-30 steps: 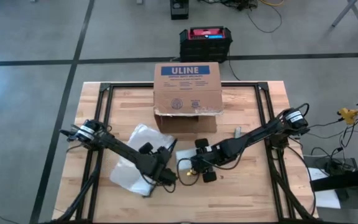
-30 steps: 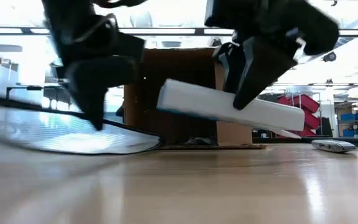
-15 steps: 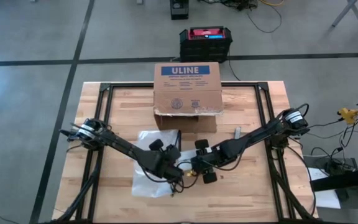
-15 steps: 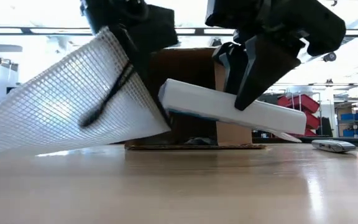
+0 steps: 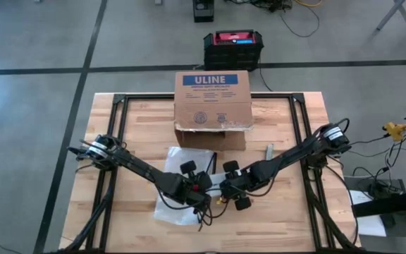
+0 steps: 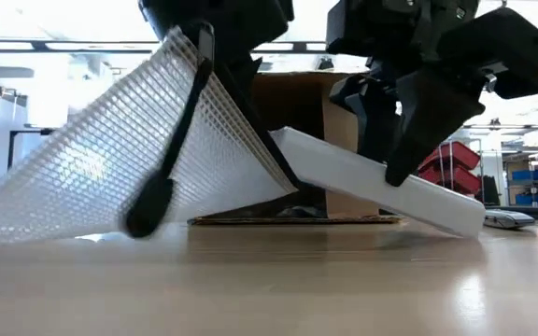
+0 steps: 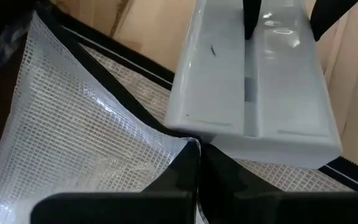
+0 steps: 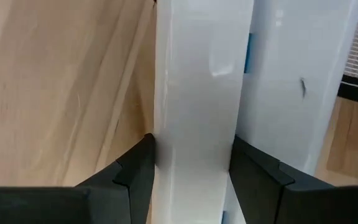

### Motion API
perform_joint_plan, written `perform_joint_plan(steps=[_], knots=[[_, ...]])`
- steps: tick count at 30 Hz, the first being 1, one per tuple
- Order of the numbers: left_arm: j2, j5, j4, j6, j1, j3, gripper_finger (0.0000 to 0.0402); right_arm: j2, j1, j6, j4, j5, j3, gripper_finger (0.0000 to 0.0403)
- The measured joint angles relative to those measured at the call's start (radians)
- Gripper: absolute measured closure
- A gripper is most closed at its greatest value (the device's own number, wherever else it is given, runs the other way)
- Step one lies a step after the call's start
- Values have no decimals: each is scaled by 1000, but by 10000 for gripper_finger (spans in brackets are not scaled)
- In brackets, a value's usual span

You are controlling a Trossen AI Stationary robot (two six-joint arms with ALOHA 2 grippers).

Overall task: Unpack boxes
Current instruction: Put the white medicine pill kit into the white zip bag

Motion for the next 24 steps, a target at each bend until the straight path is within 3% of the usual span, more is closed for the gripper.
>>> perform_joint_plan(steps=[8,17,24], knots=[[1,10,2,109,0,-8,401,23,19,-15,0,-12,-3,239],[1,58,231,298,8,-37,401,24,52,-98,80,-19,13,254],[1,76,352,333,8,-64,401,26,55,-169,166,-16,16,276]])
